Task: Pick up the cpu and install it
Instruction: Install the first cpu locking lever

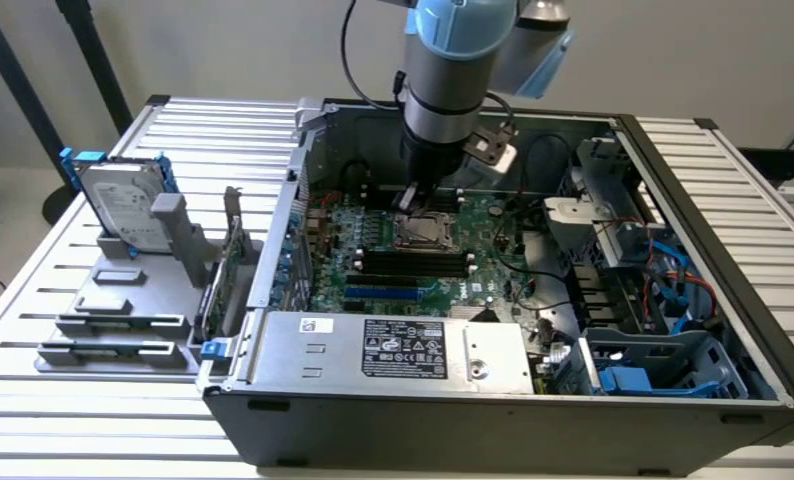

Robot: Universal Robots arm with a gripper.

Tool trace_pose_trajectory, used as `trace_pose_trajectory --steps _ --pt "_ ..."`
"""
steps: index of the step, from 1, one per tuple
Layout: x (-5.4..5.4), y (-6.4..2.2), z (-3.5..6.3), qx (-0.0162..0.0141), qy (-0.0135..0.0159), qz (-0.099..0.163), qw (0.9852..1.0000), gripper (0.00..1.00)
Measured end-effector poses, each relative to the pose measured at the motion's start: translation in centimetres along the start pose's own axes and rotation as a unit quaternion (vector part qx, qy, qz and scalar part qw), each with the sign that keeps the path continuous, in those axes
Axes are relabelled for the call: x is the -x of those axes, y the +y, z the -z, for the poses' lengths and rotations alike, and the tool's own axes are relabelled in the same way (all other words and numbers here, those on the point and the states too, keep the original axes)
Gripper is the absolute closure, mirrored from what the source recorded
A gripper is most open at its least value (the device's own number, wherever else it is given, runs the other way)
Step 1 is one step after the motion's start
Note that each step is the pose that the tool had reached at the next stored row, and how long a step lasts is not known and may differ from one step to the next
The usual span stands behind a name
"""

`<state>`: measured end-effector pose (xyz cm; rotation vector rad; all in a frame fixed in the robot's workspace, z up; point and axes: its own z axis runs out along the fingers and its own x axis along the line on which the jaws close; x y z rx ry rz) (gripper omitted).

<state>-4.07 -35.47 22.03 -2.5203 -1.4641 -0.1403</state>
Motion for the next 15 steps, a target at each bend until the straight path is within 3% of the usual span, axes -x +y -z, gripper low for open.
trace_pose_trajectory --steps 8,15 --pt "1.7 -0.18 1.77 -0.0012 0.0019 0.000 1.0000 0.89" --pt "2.4 -0.21 3.45 -0.0045 0.0044 -0.003 1.0000 0.89"
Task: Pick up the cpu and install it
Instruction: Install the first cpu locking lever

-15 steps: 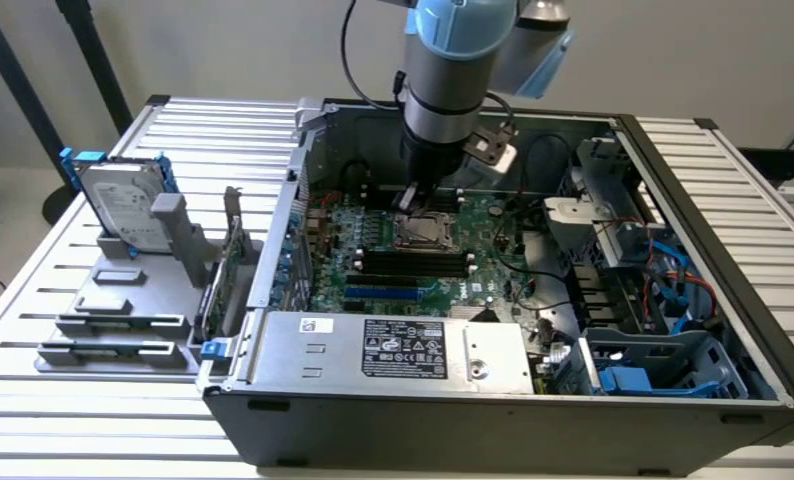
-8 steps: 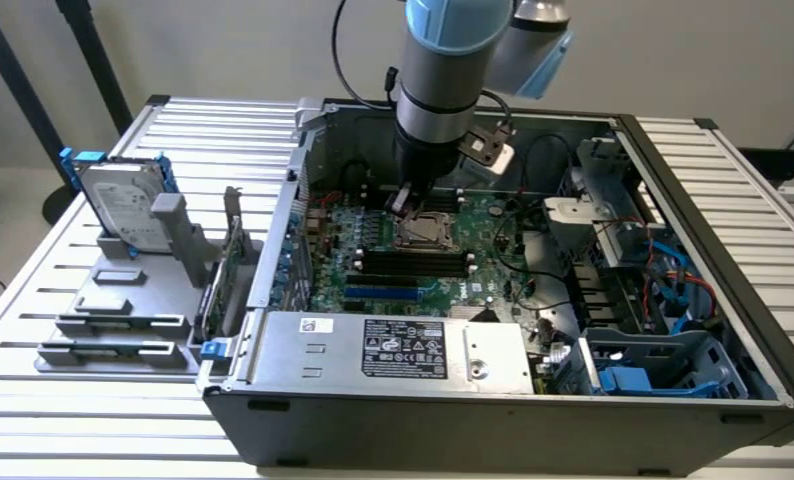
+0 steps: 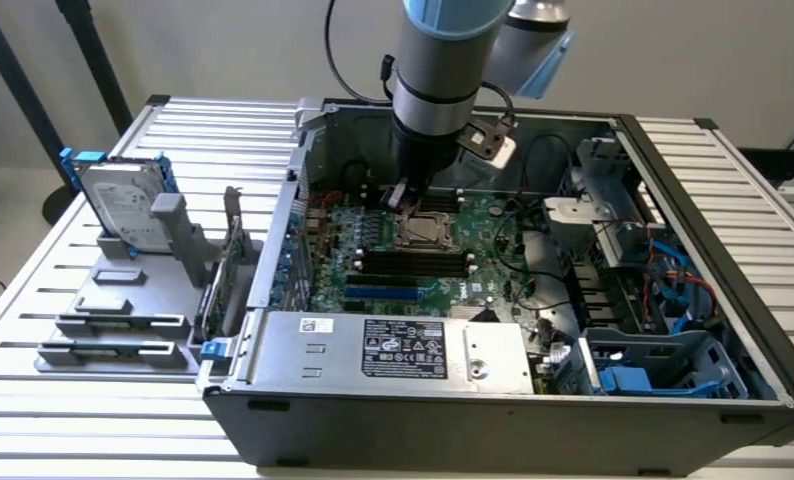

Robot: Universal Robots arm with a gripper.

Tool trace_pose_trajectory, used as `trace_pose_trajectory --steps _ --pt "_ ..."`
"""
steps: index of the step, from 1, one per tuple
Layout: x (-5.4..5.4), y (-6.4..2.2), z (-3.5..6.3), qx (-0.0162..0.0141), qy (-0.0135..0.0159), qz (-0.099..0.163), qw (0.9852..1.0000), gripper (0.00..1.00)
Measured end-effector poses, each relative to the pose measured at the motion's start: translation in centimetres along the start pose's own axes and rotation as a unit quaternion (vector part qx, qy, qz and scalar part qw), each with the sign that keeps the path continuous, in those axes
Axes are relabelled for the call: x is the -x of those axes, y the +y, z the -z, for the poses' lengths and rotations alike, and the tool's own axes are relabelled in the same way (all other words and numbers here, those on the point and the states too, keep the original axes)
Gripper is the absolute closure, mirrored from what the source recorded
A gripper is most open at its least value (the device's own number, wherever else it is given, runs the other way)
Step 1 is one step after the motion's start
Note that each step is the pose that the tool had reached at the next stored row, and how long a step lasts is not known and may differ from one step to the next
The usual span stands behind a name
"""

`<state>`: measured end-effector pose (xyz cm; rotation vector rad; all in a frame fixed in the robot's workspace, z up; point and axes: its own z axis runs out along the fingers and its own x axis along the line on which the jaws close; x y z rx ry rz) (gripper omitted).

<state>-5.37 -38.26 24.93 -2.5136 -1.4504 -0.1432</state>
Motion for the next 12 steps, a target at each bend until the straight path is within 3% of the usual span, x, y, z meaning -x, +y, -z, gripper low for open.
trace_pose_trajectory --steps 7,12 --pt "0.7 -0.04 0.53 -0.0015 -0.0006 -0.003 1.0000 0.89" --pt "1.1 -0.18 0.51 0.0006 -0.0049 -0.004 1.0000 0.89"
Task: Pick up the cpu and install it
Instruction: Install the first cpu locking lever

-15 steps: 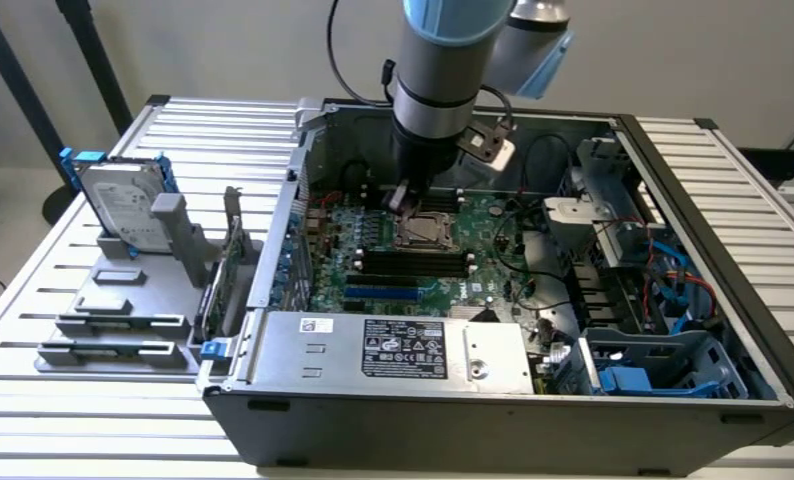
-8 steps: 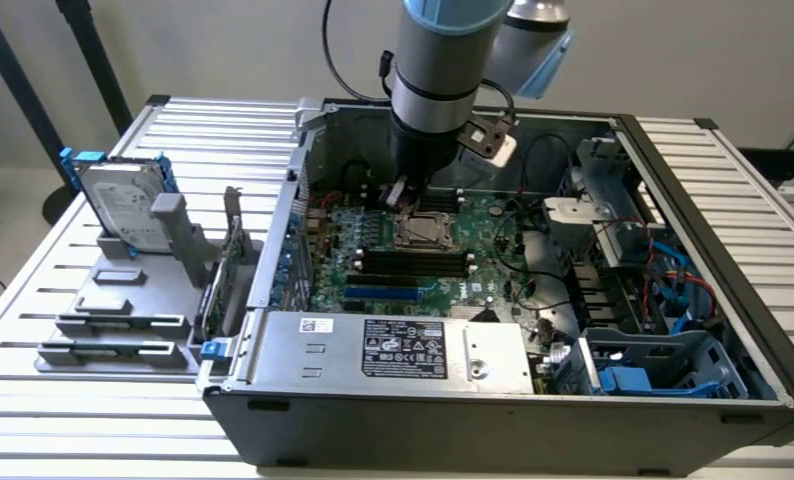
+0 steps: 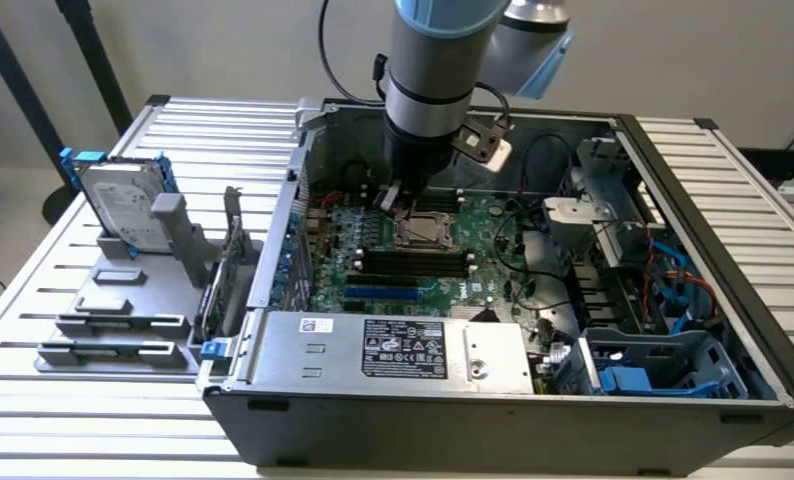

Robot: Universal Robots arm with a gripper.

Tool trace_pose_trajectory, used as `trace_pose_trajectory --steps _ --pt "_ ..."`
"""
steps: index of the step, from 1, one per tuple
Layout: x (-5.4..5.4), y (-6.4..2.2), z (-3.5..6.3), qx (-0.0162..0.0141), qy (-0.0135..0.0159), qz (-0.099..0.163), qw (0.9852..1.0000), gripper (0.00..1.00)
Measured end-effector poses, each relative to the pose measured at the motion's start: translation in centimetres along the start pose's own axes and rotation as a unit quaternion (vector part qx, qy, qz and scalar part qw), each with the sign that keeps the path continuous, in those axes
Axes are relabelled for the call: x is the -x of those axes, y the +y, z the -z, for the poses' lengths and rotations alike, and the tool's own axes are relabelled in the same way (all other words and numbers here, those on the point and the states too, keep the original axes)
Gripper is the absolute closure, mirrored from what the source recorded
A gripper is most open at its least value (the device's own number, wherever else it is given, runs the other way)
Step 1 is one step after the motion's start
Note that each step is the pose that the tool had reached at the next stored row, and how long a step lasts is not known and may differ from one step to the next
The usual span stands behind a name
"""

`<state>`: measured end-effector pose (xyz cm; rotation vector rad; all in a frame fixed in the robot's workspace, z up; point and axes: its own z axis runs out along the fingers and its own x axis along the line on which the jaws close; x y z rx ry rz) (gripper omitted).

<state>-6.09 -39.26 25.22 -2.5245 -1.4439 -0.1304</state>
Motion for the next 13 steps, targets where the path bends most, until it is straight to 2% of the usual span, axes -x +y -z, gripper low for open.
trace_pose_trajectory --steps 3,9,13 --pt "0.34 0.18 0.05 -0.0002 -0.0016 -0.002 1.0000 0.89" --pt "0.74 0.42 -0.03 0.0027 -0.0036 -0.012 0.9999 0.89" --pt "1.09 0.50 -0.23 0.0049 -0.0067 -0.014 0.9999 0.89"
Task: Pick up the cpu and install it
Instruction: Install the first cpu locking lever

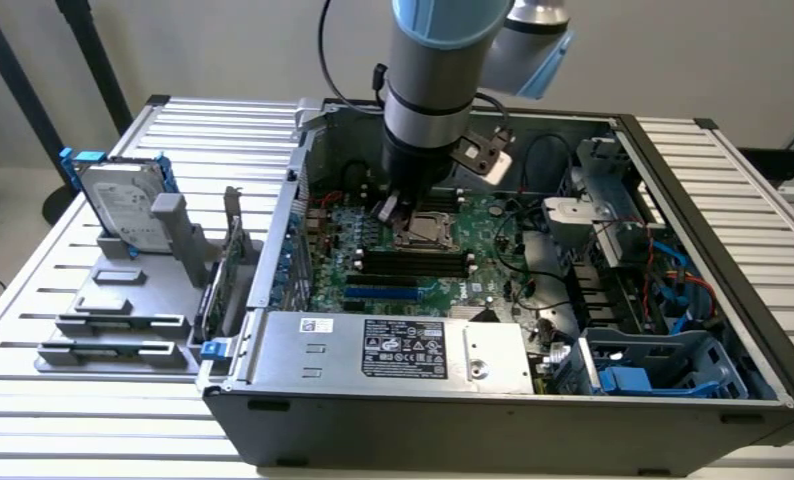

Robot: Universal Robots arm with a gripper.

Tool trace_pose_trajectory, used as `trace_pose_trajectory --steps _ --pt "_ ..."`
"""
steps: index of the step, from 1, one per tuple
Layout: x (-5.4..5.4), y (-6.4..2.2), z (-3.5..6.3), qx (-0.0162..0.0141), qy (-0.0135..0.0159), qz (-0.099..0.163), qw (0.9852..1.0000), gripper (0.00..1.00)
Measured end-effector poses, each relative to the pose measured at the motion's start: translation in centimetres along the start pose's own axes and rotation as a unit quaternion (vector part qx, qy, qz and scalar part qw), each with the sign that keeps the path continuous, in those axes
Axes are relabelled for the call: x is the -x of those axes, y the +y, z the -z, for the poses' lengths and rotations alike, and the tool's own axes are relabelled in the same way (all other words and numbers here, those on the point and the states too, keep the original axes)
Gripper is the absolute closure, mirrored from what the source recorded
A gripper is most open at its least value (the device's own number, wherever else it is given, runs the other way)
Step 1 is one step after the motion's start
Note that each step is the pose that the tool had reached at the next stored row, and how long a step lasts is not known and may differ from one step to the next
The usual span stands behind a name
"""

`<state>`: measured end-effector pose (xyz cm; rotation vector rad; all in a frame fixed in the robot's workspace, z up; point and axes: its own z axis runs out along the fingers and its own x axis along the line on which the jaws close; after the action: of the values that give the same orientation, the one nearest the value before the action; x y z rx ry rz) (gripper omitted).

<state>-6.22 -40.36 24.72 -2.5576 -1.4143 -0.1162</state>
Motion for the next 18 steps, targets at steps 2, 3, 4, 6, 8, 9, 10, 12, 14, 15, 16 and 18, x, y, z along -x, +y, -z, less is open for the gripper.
trace_pose_trajectory --steps 2,3,4,6,8,9,10,12,14,15,16,18 --pt "0.2 -0.27 -0.26 0.0004 -0.0007 -0.001 1.0000 0.89" --pt "0.4 -0.48 -0.44 0.0005 -0.0009 -0.001 1.0000 0.89" --pt "0.6 -0.74 -0.62 0.0006 -0.0010 -0.001 1.0000 0.89" --pt "1.0 -1.25 -0.98 0.0007 -0.0012 -0.001 1.0000 0.89" --pt "1.2 -1.30 -1.30 0.0007 -0.0015 -0.001 1.0000 0.89" --pt "1.2 -1.29 -1.40 0.0007 -0.0014 -0.001 1.0000 0.89" --pt "1.2 -1.28 -1.42 0.0007 -0.0014 -0.001 1.0000 0.89" --pt "1.2 -1.28 -1.47 0.0007 -0.0014 -0.001 1.0000 0.89" --pt "1.2 -1.26 -1.60 0.0003 -0.0008 0.000 1.0000 0.89" --pt "1.2 -1.25 -1.66 0.0002 -0.0006 0.000 1.0000 0.89" --pt "1.2 -1.23 -1.71 0.0001 -0.0006 0.001 1.0000 0.89" --pt "1.2 -1.21 -1.81 0.0001 -0.0006 0.004 1.0000 0.89"
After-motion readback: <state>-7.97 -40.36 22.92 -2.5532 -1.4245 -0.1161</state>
